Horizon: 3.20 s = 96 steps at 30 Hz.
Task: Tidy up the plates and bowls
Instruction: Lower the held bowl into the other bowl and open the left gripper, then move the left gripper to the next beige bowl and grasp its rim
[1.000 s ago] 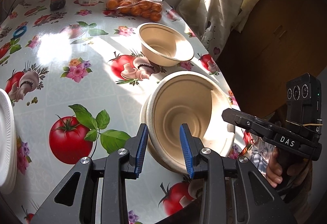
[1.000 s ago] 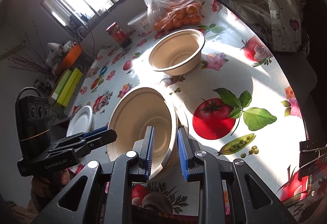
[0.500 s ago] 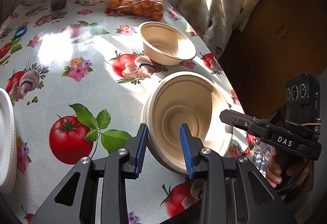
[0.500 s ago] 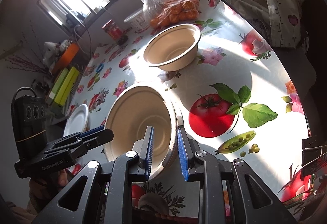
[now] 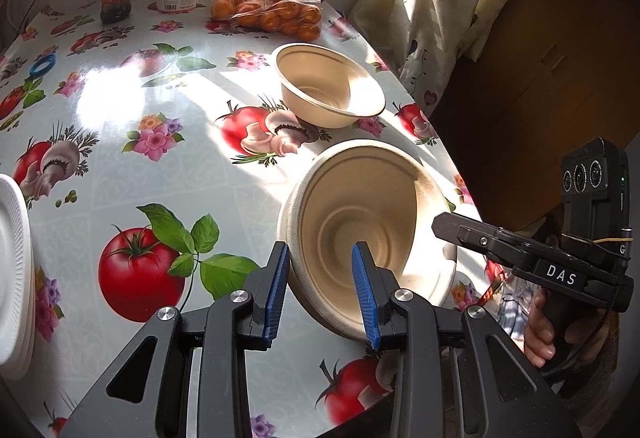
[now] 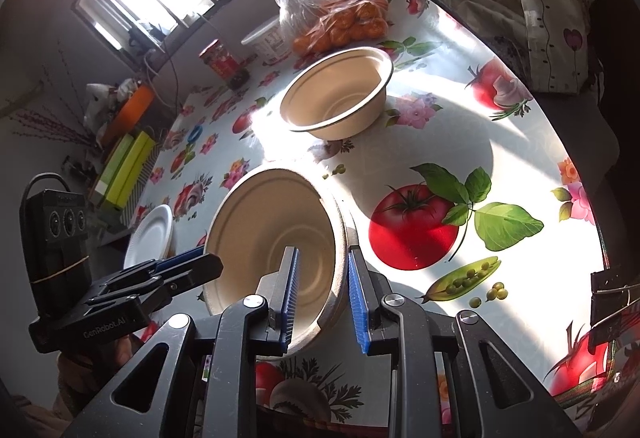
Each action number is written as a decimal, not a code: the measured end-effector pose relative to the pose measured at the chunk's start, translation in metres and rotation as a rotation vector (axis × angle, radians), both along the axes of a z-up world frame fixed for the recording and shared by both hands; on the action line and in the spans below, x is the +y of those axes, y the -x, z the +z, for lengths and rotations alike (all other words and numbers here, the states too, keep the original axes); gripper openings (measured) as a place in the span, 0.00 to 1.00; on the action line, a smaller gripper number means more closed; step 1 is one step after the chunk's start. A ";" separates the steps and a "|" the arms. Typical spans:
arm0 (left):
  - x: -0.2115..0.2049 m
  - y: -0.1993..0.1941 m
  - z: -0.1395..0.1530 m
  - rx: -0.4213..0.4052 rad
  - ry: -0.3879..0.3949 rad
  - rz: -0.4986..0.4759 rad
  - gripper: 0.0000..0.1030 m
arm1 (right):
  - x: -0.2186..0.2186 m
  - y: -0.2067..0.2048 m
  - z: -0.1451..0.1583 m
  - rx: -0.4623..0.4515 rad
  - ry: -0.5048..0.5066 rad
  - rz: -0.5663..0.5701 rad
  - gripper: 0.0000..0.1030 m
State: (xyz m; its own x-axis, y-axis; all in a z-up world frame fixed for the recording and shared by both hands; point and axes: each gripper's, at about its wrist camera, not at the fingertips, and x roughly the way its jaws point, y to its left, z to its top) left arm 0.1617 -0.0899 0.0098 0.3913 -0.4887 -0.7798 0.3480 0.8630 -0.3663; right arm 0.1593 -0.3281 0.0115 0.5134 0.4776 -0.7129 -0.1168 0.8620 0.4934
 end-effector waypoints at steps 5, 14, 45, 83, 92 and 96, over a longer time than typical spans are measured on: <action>0.001 0.000 0.000 0.001 -0.001 0.007 0.33 | -0.001 -0.001 0.001 -0.006 0.008 -0.005 0.29; 0.000 0.002 0.001 -0.007 0.001 0.008 0.33 | -0.001 -0.001 0.001 -0.006 0.008 -0.003 0.30; 0.028 -0.060 0.031 -0.082 0.070 0.101 0.42 | -0.023 -0.037 0.031 -0.090 0.046 -0.065 0.37; -0.014 -0.156 -0.001 -0.028 0.018 0.057 0.42 | -0.025 -0.135 0.005 -0.079 0.065 -0.055 0.41; -0.021 -0.162 -0.010 -0.009 0.015 0.052 0.34 | -0.022 -0.138 0.000 -0.078 0.090 -0.049 0.30; -0.020 -0.163 -0.012 -0.010 0.015 0.053 0.34 | -0.027 -0.138 0.000 -0.081 0.080 -0.072 0.29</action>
State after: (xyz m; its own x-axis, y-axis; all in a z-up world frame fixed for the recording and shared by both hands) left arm 0.3244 -0.1103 -0.0019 0.4250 -0.4790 -0.7681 0.3056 0.8746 -0.3763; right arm 0.2973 -0.3551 0.0117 0.6020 0.3808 -0.7018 -0.0902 0.9058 0.4141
